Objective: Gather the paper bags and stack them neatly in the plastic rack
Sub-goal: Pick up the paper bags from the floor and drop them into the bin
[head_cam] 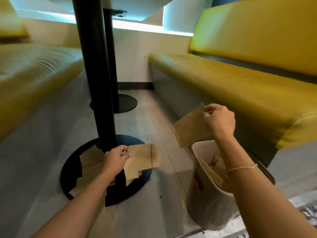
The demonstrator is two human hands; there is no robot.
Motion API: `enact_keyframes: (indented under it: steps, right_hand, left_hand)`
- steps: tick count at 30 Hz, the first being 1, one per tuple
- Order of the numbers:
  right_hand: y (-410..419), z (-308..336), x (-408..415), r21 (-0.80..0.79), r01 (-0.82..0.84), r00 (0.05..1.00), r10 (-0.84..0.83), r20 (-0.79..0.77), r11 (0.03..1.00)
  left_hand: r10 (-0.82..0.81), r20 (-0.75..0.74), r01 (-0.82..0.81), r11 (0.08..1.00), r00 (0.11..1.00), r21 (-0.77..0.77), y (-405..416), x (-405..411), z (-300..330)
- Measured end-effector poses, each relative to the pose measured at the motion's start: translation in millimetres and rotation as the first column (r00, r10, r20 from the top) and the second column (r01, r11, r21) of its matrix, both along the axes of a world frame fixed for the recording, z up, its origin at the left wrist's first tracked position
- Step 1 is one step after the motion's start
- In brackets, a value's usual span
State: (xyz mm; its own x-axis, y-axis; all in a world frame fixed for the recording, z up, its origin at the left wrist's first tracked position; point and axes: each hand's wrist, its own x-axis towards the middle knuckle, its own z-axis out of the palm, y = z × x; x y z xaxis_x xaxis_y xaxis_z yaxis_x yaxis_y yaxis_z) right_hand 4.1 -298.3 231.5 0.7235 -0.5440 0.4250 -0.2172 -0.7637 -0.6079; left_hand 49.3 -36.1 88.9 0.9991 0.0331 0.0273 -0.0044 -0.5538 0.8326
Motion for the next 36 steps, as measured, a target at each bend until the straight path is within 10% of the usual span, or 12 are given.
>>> enact_keyframes:
  steps: [5, 10, 15, 18, 24, 30, 33, 36]
  right_hand:
    - [-60.2, 34.3, -32.5, -0.095, 0.144, 0.976, -0.157, -0.154, 0.985]
    - [-74.0, 15.0, -45.3, -0.018, -0.052, 0.912, 0.04, -0.408, 0.998]
    - [-64.6, 11.2, -45.6, 0.598, -0.259, 0.894, 0.423, -0.149, 0.758]
    - [-69.2, 10.9, -46.1, 0.699, -0.3, 0.926, 0.374, 0.05, 0.649]
    - [-99.8, 18.1, -50.2, 0.388, 0.034, 0.998, -0.049, 0.029, 0.921]
    - [-120.4, 3.5, -63.1, -0.103, 0.151, 0.817, -0.183, -0.546, 0.983]
    - [-107.2, -13.1, -61.3, -0.019, 0.048, 0.748, -0.049, -0.662, 0.999]
    - [-98.0, -15.5, -56.6, 0.441, -0.035, 0.862, 0.251, -0.441, 0.897]
  left_hand:
    - [0.037, 0.192, -0.034, 0.999, 0.981, -0.019, -35.6, 3.3, 55.6]
    - [0.01, 0.297, 0.055, 0.977, 0.955, -0.208, -78.4, 1.2, 94.2]
    - [-0.114, 0.288, 0.215, 0.912, 0.951, -0.35, -121.1, -7.3, 110.9]
    - [-0.143, 0.3, 0.255, 0.89, 0.943, -0.377, -142.5, -12.5, 112.1]
    - [-0.123, 0.272, 0.211, 0.924, 0.954, -0.32, -161.7, -19.3, 106.7]
    - [-0.074, 0.285, 0.167, 0.933, 0.956, -0.32, -163.4, -20.5, 108.0]
    - [-0.135, 0.274, 0.225, 0.916, 0.952, -0.332, -165.3, -22.9, 109.4]
    - [-0.2, 0.231, 0.287, 0.846, 0.952, -0.45, -168.8, -26.6, 111.4]
